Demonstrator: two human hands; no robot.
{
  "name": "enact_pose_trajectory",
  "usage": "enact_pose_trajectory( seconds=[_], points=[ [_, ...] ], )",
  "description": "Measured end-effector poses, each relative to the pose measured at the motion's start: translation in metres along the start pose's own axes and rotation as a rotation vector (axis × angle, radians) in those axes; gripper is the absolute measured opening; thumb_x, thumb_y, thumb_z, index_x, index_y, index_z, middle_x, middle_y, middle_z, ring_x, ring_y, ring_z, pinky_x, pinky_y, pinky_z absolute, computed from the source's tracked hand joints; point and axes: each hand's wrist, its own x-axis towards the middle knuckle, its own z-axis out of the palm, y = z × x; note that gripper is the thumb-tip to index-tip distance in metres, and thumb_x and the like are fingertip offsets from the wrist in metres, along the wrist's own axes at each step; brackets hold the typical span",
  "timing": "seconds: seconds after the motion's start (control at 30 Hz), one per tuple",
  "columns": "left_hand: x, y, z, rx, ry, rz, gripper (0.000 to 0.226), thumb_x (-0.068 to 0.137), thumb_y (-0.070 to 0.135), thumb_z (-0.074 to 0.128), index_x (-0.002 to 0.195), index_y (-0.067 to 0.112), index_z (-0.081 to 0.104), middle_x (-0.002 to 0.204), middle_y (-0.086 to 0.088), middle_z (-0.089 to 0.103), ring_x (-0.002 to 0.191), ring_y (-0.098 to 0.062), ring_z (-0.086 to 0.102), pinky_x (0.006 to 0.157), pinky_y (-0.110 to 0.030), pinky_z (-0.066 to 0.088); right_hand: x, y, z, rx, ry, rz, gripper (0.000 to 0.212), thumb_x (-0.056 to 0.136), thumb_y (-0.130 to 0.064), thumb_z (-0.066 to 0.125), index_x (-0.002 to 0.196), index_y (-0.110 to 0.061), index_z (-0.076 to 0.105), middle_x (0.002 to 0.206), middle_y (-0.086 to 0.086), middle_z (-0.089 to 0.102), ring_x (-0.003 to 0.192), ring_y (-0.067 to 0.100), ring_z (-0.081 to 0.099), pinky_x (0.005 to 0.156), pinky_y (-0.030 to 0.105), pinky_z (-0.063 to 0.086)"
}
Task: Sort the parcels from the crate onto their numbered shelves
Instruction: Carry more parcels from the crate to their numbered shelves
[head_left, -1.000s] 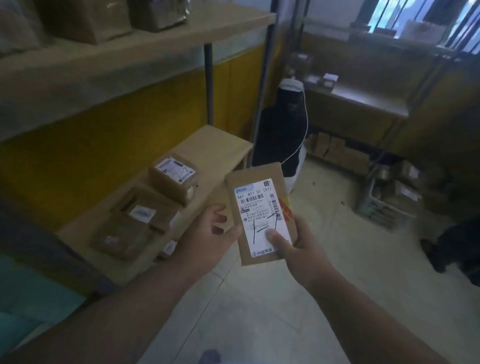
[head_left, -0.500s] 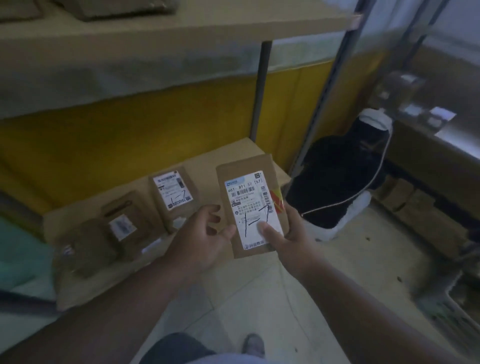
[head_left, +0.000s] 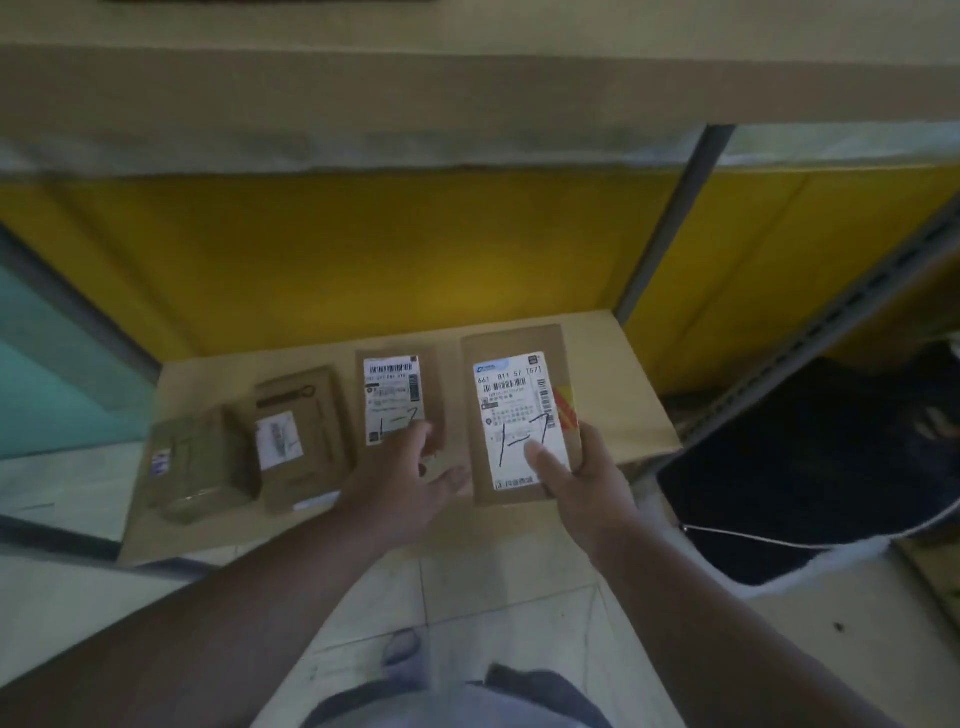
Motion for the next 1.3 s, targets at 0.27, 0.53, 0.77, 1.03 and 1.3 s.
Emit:
enact_pose_trajectory(
  seconds=[0.27, 0.53, 0.77, 1.03, 1.3],
  points=[
    [0.011, -0.002, 0.04, 0.218, 0.108, -0.063, 0.067, 0.086, 0.061, 0.06, 0.142, 0.028, 0.042, 0.138, 0.006, 0.054, 0.119, -0.013, 0.055, 0.093, -0.034, 0.048, 0.102, 0.009, -0.001, -0.093, -0.139, 0.054, 0.056, 0.083, -0.052, 0.07, 0.129, -0.023, 0.056, 0.105, -0.006, 0.076, 0.089, 0.011, 0.074, 0.08, 0.039, 0.062],
    [0.011, -0.005, 0.084, 0.253, 0.229, -0.19, 0.058, 0.087, 0.059, 0.057, 0.138, 0.034, 0.041, 0.134, 0.008, 0.056, 0.118, -0.012, 0.055, 0.099, -0.035, 0.049, 0.149, 0.011, 0.016, -0.299, -0.175, 0.095, 0.041, 0.098, -0.048, 0.054, 0.127, -0.019, 0.047, 0.103, -0.002, 0.062, 0.087, 0.019, 0.059, 0.075, 0.031, 0.044],
    [0.004, 0.001, 0.097, 0.281, 0.267, -0.237, 0.061, 0.086, 0.063, 0.054, 0.138, 0.032, 0.044, 0.13, 0.006, 0.059, 0.117, -0.016, 0.057, 0.099, -0.04, 0.049, 0.13, 0.0, -0.003, -0.655, -0.125, -0.081, 0.051, 0.095, -0.05, 0.052, 0.128, -0.011, 0.046, 0.124, 0.016, 0.057, 0.109, 0.034, 0.056, 0.091, 0.039, 0.046],
    [-0.049, -0.004, 0.073, 0.3, 0.299, -0.21, 0.058, 0.087, 0.055, 0.059, 0.137, 0.029, 0.046, 0.126, 0.003, 0.06, 0.113, -0.019, 0.058, 0.093, -0.037, 0.05, 0.031, -0.044, -0.011, -0.848, -0.17, -0.681, 0.067, 0.091, -0.055, 0.042, 0.141, -0.011, 0.044, 0.137, 0.014, 0.051, 0.128, 0.033, 0.047, 0.107, 0.047, 0.043],
    [-0.212, -0.116, -0.006, 0.313, 0.462, -0.401, 0.06, 0.087, 0.057, 0.056, 0.139, 0.028, 0.048, 0.129, 0.003, 0.059, 0.115, -0.021, 0.059, 0.096, -0.037, 0.048, -0.112, -0.075, 0.143, -0.913, -0.436, -1.042, 0.058, 0.088, -0.053, 0.046, 0.135, -0.019, 0.052, 0.134, 0.005, 0.055, 0.122, 0.029, 0.053, 0.101, 0.044, 0.048]
  ],
)
